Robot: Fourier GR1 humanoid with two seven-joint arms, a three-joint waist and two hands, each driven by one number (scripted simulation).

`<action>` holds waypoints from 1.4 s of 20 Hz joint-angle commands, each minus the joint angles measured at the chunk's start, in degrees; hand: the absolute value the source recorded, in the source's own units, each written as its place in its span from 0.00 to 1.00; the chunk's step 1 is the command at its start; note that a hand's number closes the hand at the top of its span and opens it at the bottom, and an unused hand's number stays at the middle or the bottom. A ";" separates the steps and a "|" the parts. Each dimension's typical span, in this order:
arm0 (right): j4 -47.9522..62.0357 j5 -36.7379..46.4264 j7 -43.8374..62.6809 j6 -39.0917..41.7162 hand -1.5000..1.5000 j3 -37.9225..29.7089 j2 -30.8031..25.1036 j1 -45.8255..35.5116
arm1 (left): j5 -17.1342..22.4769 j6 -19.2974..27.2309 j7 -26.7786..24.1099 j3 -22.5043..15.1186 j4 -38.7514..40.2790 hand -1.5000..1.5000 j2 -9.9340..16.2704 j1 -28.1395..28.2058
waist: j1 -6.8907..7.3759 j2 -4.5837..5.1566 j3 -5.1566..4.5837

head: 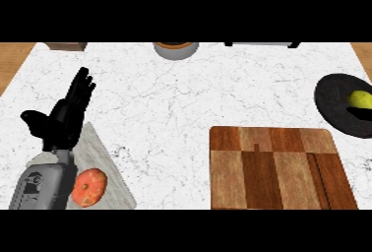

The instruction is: Pick the pear from the cutting board and place it in the pan

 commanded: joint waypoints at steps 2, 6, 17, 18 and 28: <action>1.26 -3.88 -8.19 -0.44 0.00 -3.53 -0.16 0.89 | -0.65 1.67 1.84 -0.16 0.65 0.50 -0.81 -3.26 | 0.02 0.04 -0.03; -2.09 -9.47 -17.91 -5.69 0.00 -8.48 2.33 3.07 | 0.40 -0.21 1.55 0.58 -1.09 0.50 0.74 -0.23 | -0.33 -0.40 -0.08; -17.40 -23.88 -28.79 13.03 0.00 -12.10 10.67 11.80 | 1.06 -0.51 3.35 3.88 0.34 0.50 3.88 -0.65 | -4.79 -2.41 -0.68; -20.39 -25.20 -28.26 14.46 0.00 -12.28 11.47 13.37 | 0.08 0.53 1.84 2.71 -1.80 0.50 2.35 2.75 | -4.70 -2.52 -0.69; -54.48 -26.03 -20.24 18.13 0.00 -6.22 27.05 32.92 | 1.35 -0.44 2.96 4.50 -1.55 0.50 4.00 2.53 | -6.32 -2.75 -0.87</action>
